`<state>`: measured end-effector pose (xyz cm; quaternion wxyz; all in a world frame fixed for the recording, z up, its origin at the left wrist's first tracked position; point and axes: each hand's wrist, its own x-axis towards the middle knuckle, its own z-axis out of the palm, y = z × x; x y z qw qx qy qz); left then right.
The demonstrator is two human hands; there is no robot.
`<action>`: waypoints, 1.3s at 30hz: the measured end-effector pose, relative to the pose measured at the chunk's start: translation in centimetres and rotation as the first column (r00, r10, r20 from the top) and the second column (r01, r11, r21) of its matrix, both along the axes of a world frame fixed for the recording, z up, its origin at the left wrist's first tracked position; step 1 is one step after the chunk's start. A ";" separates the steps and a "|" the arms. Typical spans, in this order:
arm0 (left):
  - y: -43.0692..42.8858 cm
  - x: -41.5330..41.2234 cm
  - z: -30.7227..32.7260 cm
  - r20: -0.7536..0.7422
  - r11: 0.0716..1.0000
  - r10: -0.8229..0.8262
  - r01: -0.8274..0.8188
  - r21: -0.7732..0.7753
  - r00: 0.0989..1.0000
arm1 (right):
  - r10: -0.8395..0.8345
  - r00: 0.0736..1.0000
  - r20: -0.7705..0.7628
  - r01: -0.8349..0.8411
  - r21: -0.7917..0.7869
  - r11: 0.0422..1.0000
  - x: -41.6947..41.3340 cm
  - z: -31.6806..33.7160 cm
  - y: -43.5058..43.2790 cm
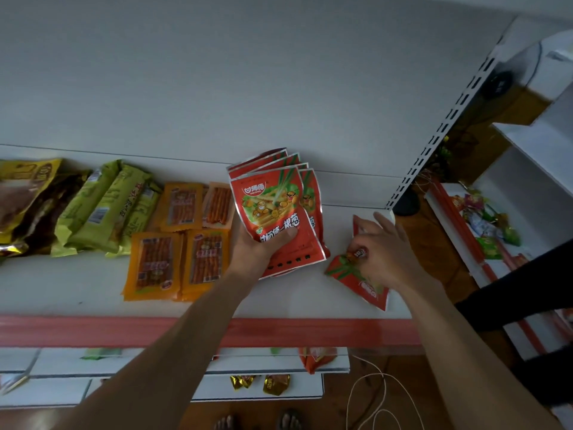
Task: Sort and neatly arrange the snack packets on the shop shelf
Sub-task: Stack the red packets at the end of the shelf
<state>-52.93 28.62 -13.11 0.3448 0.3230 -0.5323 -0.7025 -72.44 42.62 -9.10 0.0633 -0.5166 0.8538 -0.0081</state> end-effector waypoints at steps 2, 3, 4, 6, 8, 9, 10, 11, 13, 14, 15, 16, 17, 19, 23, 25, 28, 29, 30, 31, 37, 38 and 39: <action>-0.1 0.0 -0.1 -0.004 1.000 -0.001 0.001 0.001 1.000 | -0.001 1.000 -0.028 -0.001 -0.063 0.998 -0.4 1.1 0.2; -0.1 0.0 -0.1 -0.009 1.000 -0.003 0.003 0.002 1.000 | 0.003 1.000 -0.023 -0.005 -0.106 0.994 -0.6 1.7 0.3; -0.1 0.0 -0.1 -0.017 1.000 -0.006 0.006 0.005 1.000 | 0.008 1.000 -0.004 -0.009 -0.154 0.988 -0.7 2.2 0.3; -0.2 0.0 -0.1 -0.028 1.000 -0.010 0.010 0.009 1.000 | 0.029 0.997 0.067 -0.012 -0.247 0.969 -0.8 3.0 0.6; -0.2 0.0 -0.1 -0.028 1.000 -0.003 0.003 0.009 1.000 | 0.025 0.978 0.207 0.059 -0.389 0.919 -0.6 4.0 1.2; -0.2 0.0 -0.2 -0.025 1.000 0.001 0.000 0.015 1.000 | 0.004 0.953 0.303 0.141 -0.456 0.879 -0.3 4.5 1.3; -0.2 -0.1 -0.2 -0.018 1.000 0.003 -0.003 0.020 1.000 | -0.016 0.913 0.407 0.242 -0.511 0.825 0.1 4.9 1.4; -0.2 -0.1 -0.2 -0.014 1.000 0.003 -0.003 0.022 1.000 | -0.018 0.862 0.507 0.347 -0.563 0.750 0.6 5.2 1.3; -0.1 -0.3 -0.3 -0.020 1.000 -0.007 0.007 0.014 1.000 | 0.026 0.749 0.662 0.533 -0.625 0.570 2.2 4.9 0.4; -0.1 -0.3 -0.4 -0.023 1.000 -0.013 0.013 0.005 1.000 | 0.041 0.700 0.713 0.603 -0.622 0.500 3.2 4.3 -0.4; 0.0 -0.3 -0.4 -0.017 1.000 -0.021 0.021 -0.005 1.000 | 0.040 0.674 0.737 0.642 -0.612 0.462 4.4 3.5 -1.3; 0.1 -0.3 -0.4 0.007 0.999 -0.028 0.028 -0.021 1.000 | 0.038 0.670 0.742 0.650 -0.610 0.453 5.6 2.7 -2.3; 0.2 -0.4 -0.3 0.042 0.999 -0.036 0.038 -0.038 0.998 | 0.042 0.669 0.742 0.644 -0.608 0.465 6.6 1.9 -3.1; 0.4 -0.4 -0.3 0.113 0.995 -0.074 0.080 -0.052 0.991 | 0.079 0.618 0.782 0.645 -0.562 0.519 7.9 0.7 -4.1; 0.7 -0.3 0.8 0.096 0.990 -0.139 0.138 0.014 0.986 | 0.021 0.709 0.705 0.558 -0.579 0.595 7.0 -0.7 -4.3; 0.7 -0.2 1.1 0.042 0.986 -0.164 0.163 0.027 0.986 | 0.033 0.748 0.663 0.517 -0.613 0.597 6.5 -1.0 -4.1; 0.8 -0.6 1.2 0.035 0.977 -0.208 0.209 -0.033 0.978 | 0.142 0.631 0.763 0.534 -0.560 0.633 6.9 -1.4 -3.9; 0.9 -0.8 1.3 0.048 0.970 -0.237 0.239 -0.051 0.970 | 0.170 0.608 0.775 0.526 -0.554 0.645 7.0 -1.7 -3.7; 0.8 -1.1 1.4 0.047 0.956 -0.281 0.284 -0.071 0.958 | 0.179 0.599 0.780 0.522 -0.550 0.652 6.9 -1.9 -3.4; 0.8 -1.4 1.3 0.034 0.936 -0.337 0.339 -0.092 0.941 | 0.178 0.592 0.786 0.529 -0.545 0.651 6.8 -2.1 -3.0; 0.8 -3.1 1.7 0.070 0.885 -0.455 0.459 -0.079 0.888 | 0.153 0.521 0.840 0.632 -0.500 0.592 4.6 -2.6 -1.2; 0.9 -3.5 1.6 0.067 0.891 -0.445 0.449 -0.072 0.893 | 0.133 0.532 0.836 0.637 -0.499 0.588 4.6 -2.7 -1.1; 1.1 -3.7 1.5 0.061 0.901 -0.427 0.430 -0.058 0.902 | 0.109 0.547 0.830 0.645 -0.501 0.577 4.8 -2.9 -1.1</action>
